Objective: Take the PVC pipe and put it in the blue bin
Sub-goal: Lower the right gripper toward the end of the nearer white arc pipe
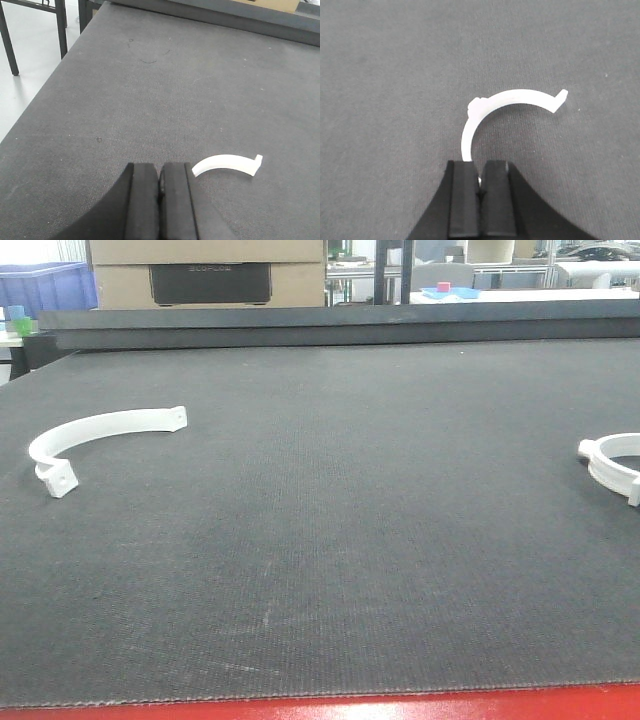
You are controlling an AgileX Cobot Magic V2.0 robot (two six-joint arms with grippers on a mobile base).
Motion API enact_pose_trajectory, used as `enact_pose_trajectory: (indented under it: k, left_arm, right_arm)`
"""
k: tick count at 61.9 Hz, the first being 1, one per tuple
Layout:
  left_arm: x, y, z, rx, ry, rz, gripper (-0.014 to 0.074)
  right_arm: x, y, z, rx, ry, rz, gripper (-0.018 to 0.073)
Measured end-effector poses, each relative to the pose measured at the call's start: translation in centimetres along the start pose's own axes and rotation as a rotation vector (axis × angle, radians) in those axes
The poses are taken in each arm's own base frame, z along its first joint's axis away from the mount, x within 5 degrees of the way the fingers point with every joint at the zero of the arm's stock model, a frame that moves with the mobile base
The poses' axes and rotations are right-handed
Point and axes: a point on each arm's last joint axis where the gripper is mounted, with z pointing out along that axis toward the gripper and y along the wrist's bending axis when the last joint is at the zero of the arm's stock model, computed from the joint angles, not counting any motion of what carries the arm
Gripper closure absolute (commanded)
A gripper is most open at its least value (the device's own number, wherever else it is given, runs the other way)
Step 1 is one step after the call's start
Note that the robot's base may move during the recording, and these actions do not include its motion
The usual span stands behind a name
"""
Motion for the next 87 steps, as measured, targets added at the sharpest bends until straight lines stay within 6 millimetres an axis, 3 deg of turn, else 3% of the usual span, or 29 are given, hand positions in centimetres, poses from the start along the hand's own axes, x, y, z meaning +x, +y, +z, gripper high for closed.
enact_pose_trajectory:
  k: [30,37,47,54,87]
  left_arm:
    - [-1.2,-0.1,0.4,0.003,-0.036,0.000,0.0707]
    - [-1.2,-0.2,0.4,0.003,-0.039,0.000,0.0707]
    - [-1.2,-0.1,0.5,0.003,-0.037,0.000,0.0707]
    - [-1.2,-0.1,0.5,0.003,-0.037,0.000,0.0707]
    - [-1.2,-0.2,0.5,0.003,-0.043,0.000,0.0707]
  right_arm:
    - [-1.6,-0.2,2.6,0.033,-0.058,-0.039,0.0699]
    - [-1.2,0.2,3.6,0.021,-0.024,-0.050,0.0570]
    - [-0.8,0.2,4.5,0.020,0.008,-0.051,0.0288]
    - [-0.5,0.1,5.1,0.023,0.031,-0.049,0.0198]
    - [0.7,0.8,8.2,0.013,0.091,-0.068,0.0201]
